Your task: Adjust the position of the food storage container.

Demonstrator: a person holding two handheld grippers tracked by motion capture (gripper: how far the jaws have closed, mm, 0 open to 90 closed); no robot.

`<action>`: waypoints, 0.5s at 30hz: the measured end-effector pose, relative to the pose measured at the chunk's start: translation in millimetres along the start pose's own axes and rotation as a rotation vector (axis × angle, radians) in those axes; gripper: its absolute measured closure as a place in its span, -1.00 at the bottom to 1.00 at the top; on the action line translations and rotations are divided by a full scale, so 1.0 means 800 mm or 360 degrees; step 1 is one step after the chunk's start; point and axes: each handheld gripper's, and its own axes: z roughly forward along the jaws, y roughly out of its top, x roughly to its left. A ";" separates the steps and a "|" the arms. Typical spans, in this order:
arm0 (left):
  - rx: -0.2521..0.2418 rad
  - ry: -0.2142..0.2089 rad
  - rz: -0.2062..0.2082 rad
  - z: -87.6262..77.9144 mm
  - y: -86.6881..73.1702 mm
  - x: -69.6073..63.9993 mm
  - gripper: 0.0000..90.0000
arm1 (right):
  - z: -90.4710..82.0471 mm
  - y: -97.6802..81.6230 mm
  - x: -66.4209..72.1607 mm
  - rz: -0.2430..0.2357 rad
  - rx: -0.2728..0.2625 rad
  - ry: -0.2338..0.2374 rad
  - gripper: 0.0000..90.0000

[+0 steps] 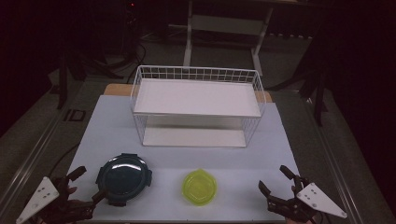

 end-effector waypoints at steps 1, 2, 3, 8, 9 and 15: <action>0.0000 0.0000 0.0000 0.000 0.000 0.000 -1.00 | 0.000 0.000 0.000 0.0000 0.0000 0.0000 -0.71; -0.0002 -0.0006 0.0007 0.000 0.001 -0.001 -1.00 | -0.001 0.001 0.000 0.0002 -0.0003 -0.0011 -0.72; -0.0002 -0.0006 0.0007 0.000 0.001 -0.001 -1.00 | -0.001 0.001 0.000 0.0002 -0.0003 -0.0011 -0.72; -0.0012 -0.0008 0.0012 -0.001 0.003 -0.004 -1.00 | -0.003 0.010 0.003 -0.0005 -0.0011 0.0032 -0.72; -0.0012 -0.0008 0.0012 -0.001 0.003 -0.004 -1.00 | -0.003 0.010 0.003 -0.0005 -0.0011 0.0032 -0.72; -0.0010 -0.0019 0.0006 0.002 0.003 -0.005 -1.00 | 0.003 0.031 0.004 0.0057 -0.0041 0.0093 -0.72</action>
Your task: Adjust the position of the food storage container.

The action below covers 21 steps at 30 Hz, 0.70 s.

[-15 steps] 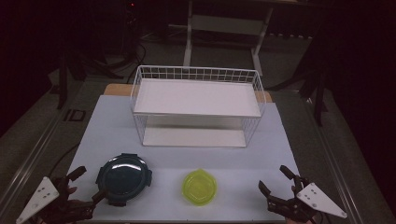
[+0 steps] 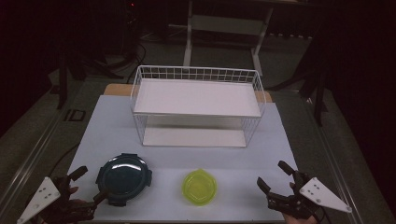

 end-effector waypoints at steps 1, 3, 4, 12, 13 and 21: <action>0.0001 -0.0004 -0.0001 0.000 0.000 0.000 -1.00 | 0.001 0.002 -0.001 0.0013 0.0000 0.0015 -0.72; 0.0001 -0.0007 0.0003 0.001 0.000 -0.001 -1.00 | 0.007 0.008 -0.001 0.0011 0.0020 0.0028 -0.72; 0.0001 -0.0008 0.0005 0.001 0.001 -0.001 -1.00 | 0.010 0.011 -0.001 0.0002 0.0029 0.0042 -0.72; 0.0000 -0.0015 -0.0004 0.001 0.001 -0.001 -1.00 | 0.042 0.026 0.009 -0.0007 0.0076 0.0181 -0.67; 0.0000 -0.0015 -0.0004 0.001 0.001 -0.001 -1.00 | 0.046 0.027 0.010 -0.0004 0.0085 0.0196 -0.63; 0.0001 -0.0020 -0.0005 0.001 0.000 -0.001 -1.00 | 0.076 0.032 0.024 -0.0028 0.0148 0.0341 -0.47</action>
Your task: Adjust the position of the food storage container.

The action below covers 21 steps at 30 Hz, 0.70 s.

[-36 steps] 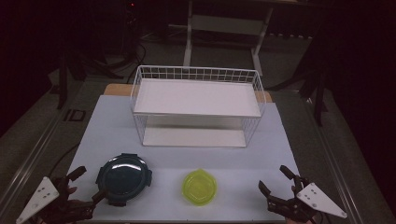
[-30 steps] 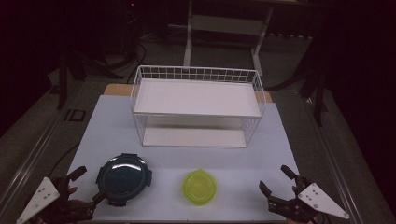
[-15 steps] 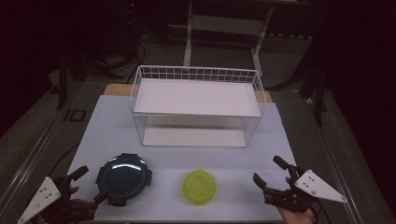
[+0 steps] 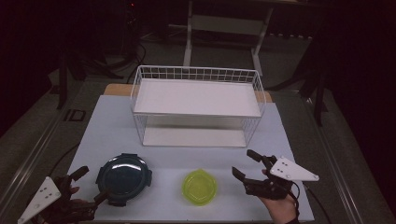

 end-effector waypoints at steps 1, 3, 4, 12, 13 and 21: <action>0.0002 -0.0003 0.0001 0.000 0.000 0.000 -1.00 | 0.009 0.002 0.002 0.0012 0.0014 0.0050 -0.47; 0.0004 -0.0003 0.0005 0.000 0.000 0.000 -1.00 | 0.018 0.003 0.003 0.0023 0.0025 0.0109 -0.47; 0.0004 -0.0003 0.0005 0.000 0.000 0.000 -1.00 | 0.018 0.003 0.003 0.0023 0.0025 0.0109 -0.47; 0.0013 -0.0008 0.0015 0.001 0.000 -0.001 -1.00 | 0.056 0.002 0.015 -0.0025 0.0128 0.0255 -0.43; 0.0012 -0.0006 0.0017 0.001 0.000 -0.001 -1.00 | 0.066 -0.001 0.018 -0.0020 0.0148 0.0294 -0.37; 0.0014 -0.0009 0.0018 0.001 -0.001 -0.001 -1.00 | 0.101 -0.010 0.030 -0.0021 0.0238 0.0416 -0.07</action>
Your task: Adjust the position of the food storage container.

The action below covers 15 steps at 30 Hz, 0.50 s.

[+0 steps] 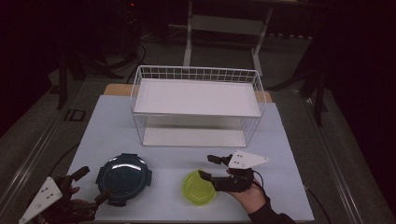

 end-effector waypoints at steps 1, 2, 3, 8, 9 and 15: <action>0.0000 0.0000 0.0000 0.000 0.000 0.000 -1.00 | 0.003 -0.001 0.000 -0.0005 0.0009 0.0012 0.00; -0.0001 0.0001 0.0001 0.000 0.000 0.000 -1.00 | 0.009 -0.001 0.001 -0.0020 0.0034 0.0024 0.07; -0.0001 0.0001 0.0001 0.000 0.000 0.000 -1.00 | 0.013 -0.002 0.001 -0.0036 0.0055 0.0024 0.14; 0.0003 0.0000 0.0002 0.000 0.000 0.001 -1.00 | 0.036 -0.002 0.004 -0.0059 0.0134 0.0057 0.39; 0.0002 0.0000 0.0000 -0.001 0.000 0.001 -1.00 | 0.039 -0.002 0.004 -0.0061 0.0145 0.0063 0.44; 0.0001 0.0002 0.0002 -0.001 -0.001 0.001 -1.00 | 0.055 -0.003 0.000 -0.0051 0.0209 0.0067 0.69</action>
